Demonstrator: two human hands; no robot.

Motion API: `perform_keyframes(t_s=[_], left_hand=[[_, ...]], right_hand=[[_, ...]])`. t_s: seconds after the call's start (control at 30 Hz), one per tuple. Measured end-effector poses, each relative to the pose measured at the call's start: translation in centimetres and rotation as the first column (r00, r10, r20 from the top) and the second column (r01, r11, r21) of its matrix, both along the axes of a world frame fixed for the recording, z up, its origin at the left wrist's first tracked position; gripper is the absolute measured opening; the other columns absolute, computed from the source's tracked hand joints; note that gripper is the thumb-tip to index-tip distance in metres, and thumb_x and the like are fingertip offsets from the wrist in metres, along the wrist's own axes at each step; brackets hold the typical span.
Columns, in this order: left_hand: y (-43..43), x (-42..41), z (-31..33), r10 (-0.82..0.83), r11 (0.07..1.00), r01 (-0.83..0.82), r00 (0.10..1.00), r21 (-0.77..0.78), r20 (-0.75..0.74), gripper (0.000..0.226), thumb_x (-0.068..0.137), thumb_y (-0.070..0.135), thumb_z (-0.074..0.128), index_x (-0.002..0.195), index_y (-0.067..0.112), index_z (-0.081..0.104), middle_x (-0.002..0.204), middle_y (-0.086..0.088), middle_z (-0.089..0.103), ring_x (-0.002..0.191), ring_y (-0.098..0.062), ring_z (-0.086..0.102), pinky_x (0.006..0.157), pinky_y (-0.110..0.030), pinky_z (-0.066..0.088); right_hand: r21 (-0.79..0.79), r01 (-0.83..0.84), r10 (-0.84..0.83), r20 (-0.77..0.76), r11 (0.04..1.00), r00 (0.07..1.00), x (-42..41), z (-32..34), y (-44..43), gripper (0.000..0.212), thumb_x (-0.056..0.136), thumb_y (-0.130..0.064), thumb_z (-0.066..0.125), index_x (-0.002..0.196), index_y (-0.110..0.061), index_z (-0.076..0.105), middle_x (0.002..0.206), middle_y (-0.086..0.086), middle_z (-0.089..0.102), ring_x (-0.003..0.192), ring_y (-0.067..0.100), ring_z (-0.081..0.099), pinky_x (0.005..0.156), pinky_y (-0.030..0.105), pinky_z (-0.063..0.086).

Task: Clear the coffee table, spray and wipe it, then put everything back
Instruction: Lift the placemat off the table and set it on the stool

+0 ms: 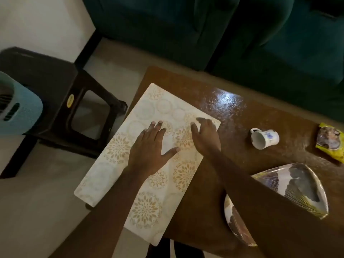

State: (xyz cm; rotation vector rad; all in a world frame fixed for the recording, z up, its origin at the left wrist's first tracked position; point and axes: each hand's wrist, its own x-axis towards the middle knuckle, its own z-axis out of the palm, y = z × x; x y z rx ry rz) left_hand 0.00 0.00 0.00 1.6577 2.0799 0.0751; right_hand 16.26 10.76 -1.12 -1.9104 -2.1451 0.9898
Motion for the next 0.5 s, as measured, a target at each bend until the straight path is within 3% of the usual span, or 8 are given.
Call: perform_keyframes(t_s=[0.13,0.27,0.5], left_hand=[[1.5,0.3,-3.0,-0.019,1.0,0.019,0.999,-0.002,-0.031,0.105,0.075,0.089,0.02,0.157,0.024,0.026,0.168,0.001,0.012,0.155,-0.022,0.009,0.121,-0.043,0.006],[1.7,0.7,-5.1,-0.018,0.999,0.017,0.999,-0.038,-0.034,0.111,0.072,0.088,0.045,0.158,0.023,0.017,0.168,0.0,0.01,0.155,-0.023,0.009,0.122,-0.043,0.006],[0.7,0.6,-6.7,-0.021,0.999,0.02,0.999,-0.033,-0.031,0.121,0.069,0.082,0.062,0.159,0.021,0.009,0.169,0.001,0.002,0.155,-0.021,0.001,0.122,-0.04,0.005]], right_hand=[[0.112,-0.069,0.057,0.106,0.991,0.993,-0.8,-2.7,3.5,0.046,0.103,-0.039,0.039,0.139,-0.012,0.043,0.142,0.012,0.042,0.13,0.032,0.038,0.102,0.048,0.038],[0.141,-0.161,0.126,0.225,0.977,0.966,-1.0,-4.2,4.8,0.05,0.102,-0.042,0.037,0.14,-0.01,0.04,0.14,0.014,0.04,0.126,0.034,0.036,0.1,0.047,0.038],[0.164,-0.087,0.04,0.27,0.983,0.962,-2.0,-4.5,7.3,0.053,0.099,-0.055,0.033,0.124,-0.01,0.048,0.126,0.009,0.054,0.119,0.03,0.049,0.103,0.049,0.028]])
